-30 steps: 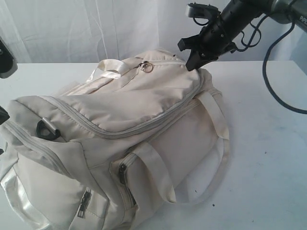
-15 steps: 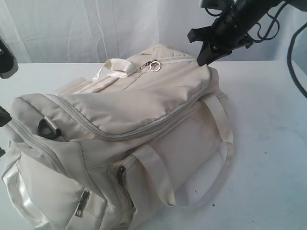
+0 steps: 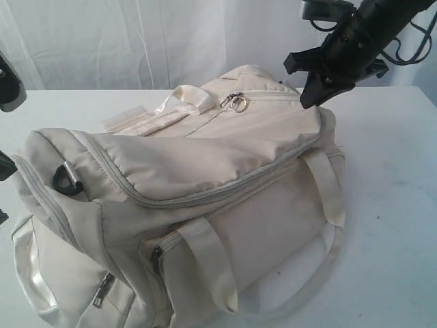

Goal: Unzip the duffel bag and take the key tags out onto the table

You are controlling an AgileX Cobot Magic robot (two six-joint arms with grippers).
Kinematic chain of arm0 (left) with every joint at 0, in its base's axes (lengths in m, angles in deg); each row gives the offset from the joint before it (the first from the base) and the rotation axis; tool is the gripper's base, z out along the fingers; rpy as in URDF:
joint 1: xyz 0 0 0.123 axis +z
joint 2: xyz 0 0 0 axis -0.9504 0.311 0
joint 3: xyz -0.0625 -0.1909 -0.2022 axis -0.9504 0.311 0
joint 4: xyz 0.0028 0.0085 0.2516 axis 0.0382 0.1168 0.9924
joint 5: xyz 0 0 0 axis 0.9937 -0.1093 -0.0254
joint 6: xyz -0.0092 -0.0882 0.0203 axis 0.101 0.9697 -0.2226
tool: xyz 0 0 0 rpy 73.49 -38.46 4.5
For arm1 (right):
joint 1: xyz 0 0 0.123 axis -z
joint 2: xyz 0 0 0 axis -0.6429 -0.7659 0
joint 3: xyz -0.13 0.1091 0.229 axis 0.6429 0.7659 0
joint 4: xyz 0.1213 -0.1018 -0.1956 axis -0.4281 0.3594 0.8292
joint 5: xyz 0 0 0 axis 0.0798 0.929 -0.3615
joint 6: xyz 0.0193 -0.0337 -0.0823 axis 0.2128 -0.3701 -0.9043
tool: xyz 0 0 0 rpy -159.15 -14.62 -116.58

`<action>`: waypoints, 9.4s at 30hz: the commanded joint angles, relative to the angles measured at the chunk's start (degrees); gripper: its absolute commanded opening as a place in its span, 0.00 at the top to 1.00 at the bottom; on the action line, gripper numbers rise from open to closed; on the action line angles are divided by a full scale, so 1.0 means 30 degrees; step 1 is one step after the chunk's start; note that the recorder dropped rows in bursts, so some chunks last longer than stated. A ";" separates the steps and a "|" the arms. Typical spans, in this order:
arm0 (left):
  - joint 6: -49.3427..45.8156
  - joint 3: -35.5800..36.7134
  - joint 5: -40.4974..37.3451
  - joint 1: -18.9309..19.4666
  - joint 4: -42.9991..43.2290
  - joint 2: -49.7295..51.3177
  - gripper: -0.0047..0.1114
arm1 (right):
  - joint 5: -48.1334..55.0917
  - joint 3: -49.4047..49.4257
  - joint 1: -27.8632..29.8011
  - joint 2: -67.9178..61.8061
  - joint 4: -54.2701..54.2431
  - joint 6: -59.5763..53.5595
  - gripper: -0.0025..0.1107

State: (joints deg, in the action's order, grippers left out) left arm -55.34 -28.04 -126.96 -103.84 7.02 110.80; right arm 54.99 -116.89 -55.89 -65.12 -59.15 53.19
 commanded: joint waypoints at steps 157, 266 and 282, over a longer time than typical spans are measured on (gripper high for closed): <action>-0.9791 -2.5465 -0.3049 0.2876 -2.2736 2.1808 0.96 | -0.7256 0.3026 -0.1958 -0.0336 -0.3802 -0.1710 0.56; -0.9293 -2.5465 -0.0453 0.2876 -2.1098 2.1808 0.96 | 0.0554 0.2326 -0.4556 0.0856 0.9698 0.3641 0.96; -0.9002 -2.5465 0.0020 0.2876 -1.9552 2.1808 0.96 | 0.0619 0.3719 -0.4090 0.1778 0.9794 0.4284 0.97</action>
State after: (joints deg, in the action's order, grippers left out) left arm -83.47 -103.57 -128.18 -95.17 -51.20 179.46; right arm 55.14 -107.81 -68.99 -61.69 -30.95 65.55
